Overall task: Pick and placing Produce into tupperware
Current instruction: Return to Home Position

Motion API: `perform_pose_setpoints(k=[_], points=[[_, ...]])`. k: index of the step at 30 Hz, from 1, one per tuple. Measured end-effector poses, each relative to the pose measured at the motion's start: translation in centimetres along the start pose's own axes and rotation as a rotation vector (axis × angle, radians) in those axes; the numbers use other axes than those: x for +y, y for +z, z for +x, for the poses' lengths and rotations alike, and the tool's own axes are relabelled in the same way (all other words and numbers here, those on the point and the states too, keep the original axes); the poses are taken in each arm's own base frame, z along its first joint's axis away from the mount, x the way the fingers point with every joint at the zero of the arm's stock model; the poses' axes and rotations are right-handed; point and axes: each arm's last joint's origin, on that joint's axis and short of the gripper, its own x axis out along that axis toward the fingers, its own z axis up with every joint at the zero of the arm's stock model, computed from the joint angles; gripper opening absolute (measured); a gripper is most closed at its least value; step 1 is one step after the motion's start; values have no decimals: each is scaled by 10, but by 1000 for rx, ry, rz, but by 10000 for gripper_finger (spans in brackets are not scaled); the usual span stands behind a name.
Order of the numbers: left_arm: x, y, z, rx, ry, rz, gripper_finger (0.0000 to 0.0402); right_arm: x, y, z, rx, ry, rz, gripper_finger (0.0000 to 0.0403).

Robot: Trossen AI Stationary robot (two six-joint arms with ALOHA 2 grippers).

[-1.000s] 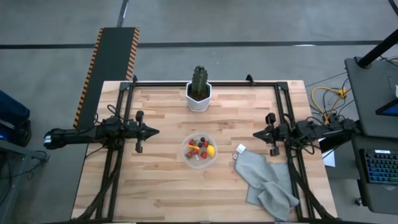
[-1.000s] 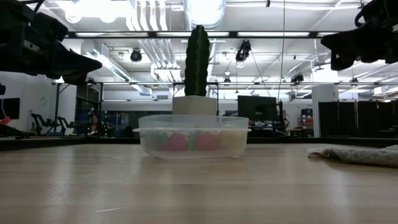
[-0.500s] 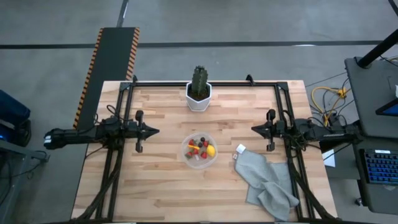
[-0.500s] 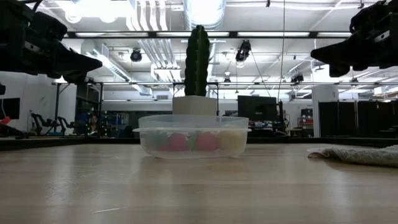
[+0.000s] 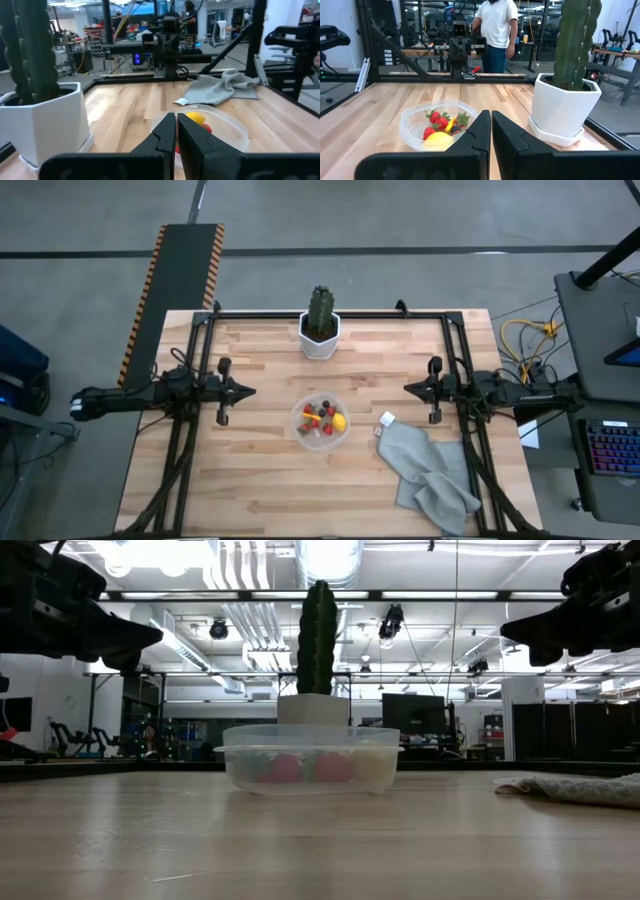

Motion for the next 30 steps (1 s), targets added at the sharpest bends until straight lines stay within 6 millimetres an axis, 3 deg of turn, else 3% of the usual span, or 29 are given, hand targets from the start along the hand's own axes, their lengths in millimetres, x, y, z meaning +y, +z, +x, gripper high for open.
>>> perform_pose_setpoints(k=[30], points=[[0, 0, 1, 1, -5, 27, 0, -1, -4, 3, 52, -46, -27, 9]])
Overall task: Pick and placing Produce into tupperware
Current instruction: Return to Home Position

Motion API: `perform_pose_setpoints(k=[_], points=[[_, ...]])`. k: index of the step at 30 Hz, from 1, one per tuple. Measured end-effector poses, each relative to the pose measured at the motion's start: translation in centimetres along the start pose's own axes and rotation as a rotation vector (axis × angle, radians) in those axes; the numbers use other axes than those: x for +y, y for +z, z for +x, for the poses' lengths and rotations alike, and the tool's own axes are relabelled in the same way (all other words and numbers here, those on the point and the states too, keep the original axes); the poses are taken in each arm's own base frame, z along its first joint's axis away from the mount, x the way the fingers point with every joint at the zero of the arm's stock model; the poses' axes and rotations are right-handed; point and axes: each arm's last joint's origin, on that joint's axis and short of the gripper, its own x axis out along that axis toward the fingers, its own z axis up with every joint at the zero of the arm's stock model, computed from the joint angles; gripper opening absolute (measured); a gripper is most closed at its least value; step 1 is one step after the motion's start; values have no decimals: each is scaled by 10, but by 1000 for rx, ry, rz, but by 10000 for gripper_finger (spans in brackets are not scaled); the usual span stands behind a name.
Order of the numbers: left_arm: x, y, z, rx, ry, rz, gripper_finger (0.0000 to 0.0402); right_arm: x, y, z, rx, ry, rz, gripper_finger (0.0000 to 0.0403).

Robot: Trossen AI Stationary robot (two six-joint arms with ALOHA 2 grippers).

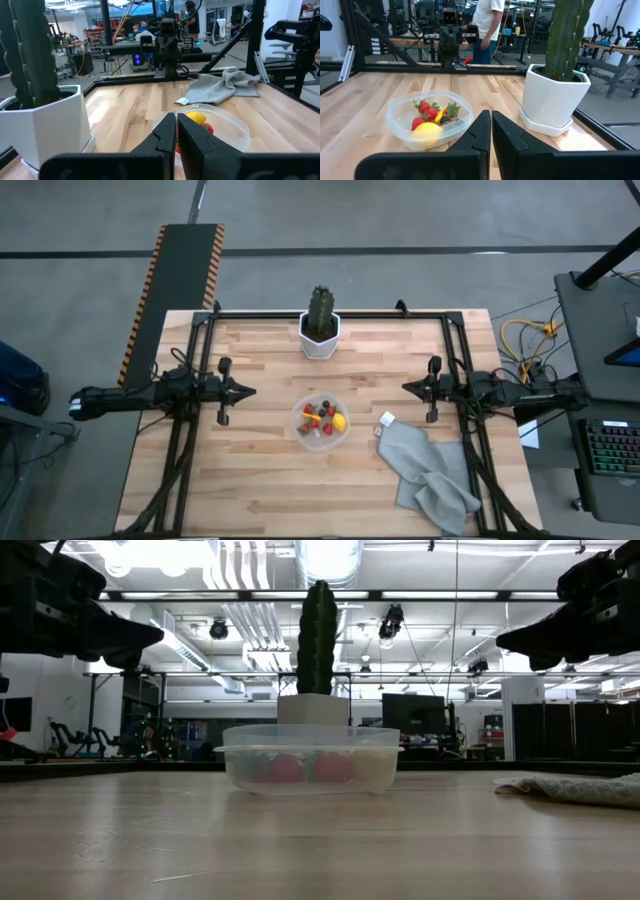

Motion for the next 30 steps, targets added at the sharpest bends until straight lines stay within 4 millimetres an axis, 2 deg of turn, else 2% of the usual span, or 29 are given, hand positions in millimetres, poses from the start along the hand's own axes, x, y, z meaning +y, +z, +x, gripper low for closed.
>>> perform_pose_setpoints(k=[10, 19, 30], points=[[0, 0, 0, 0, 4, 0, 0, 0, 0, 0, -1, 0, -12, 9], [0, 0, 0, 0, 3, 0, 0, 0, 0, 0, -1, 0, 102, 9], [0, 0, 0, 0, 3, 0, 0, 0, 0, 0, -1, 0, 98, 9]])
